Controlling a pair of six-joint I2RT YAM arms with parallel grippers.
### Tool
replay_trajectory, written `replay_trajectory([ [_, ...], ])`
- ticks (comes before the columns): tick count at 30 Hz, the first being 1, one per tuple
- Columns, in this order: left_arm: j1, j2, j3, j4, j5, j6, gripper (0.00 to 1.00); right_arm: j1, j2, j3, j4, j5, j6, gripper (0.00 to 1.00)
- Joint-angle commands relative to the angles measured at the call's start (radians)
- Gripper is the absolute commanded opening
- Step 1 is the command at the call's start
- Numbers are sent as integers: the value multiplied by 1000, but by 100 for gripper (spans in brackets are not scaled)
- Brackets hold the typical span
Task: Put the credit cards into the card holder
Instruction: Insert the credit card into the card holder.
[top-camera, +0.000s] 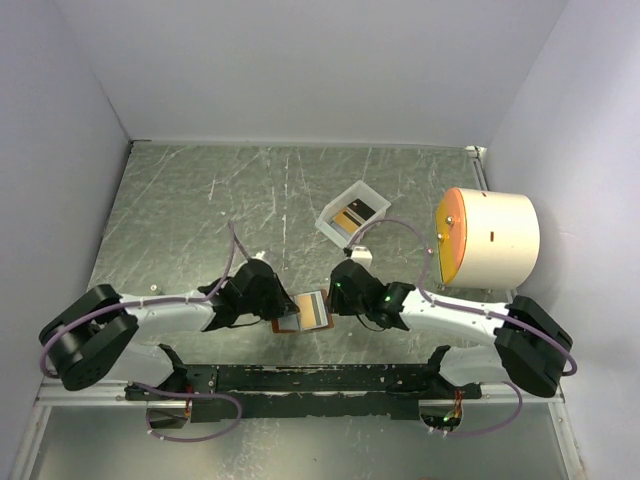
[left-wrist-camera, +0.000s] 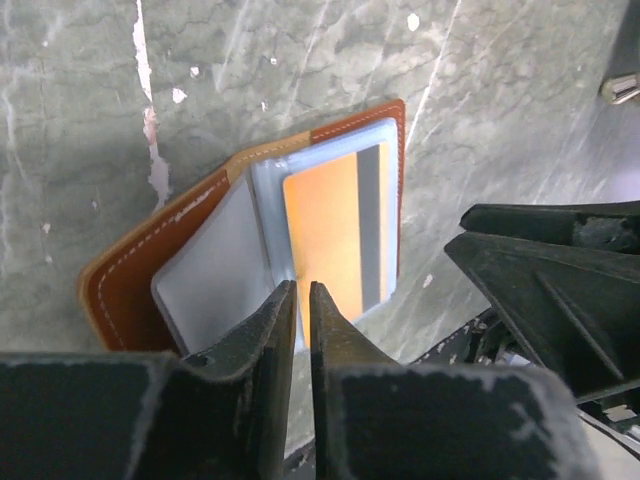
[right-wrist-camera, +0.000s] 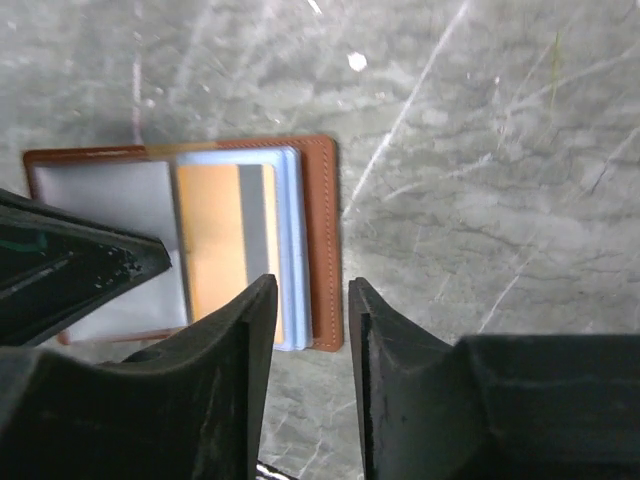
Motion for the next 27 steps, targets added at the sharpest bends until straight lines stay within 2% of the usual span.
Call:
replay_trajectory([
  [1,-6,-93,45,-110,-50,22,24,5,-46,54,-68,55,-46,38],
  [6,-4,-198,109,-337,-164,64,31,4,-54,50,36,-37,-82,48],
  [9,13,-257,99,-419,-202,79,37,4,-26,45,98,-106,-79,54],
  [12,37,-285,69,-406,-175,103,45,3,17,46,133,-132,-71,60],
  [18,64,-250,51,-362,-110,162,54,-4,79,40,180,-154,-77,62],
  [21,71,-223,51,-351,-96,175,53,-10,118,43,208,-180,-78,61],
  [27,83,-221,32,-351,-108,181,40,-11,154,41,235,-195,-77,61],
])
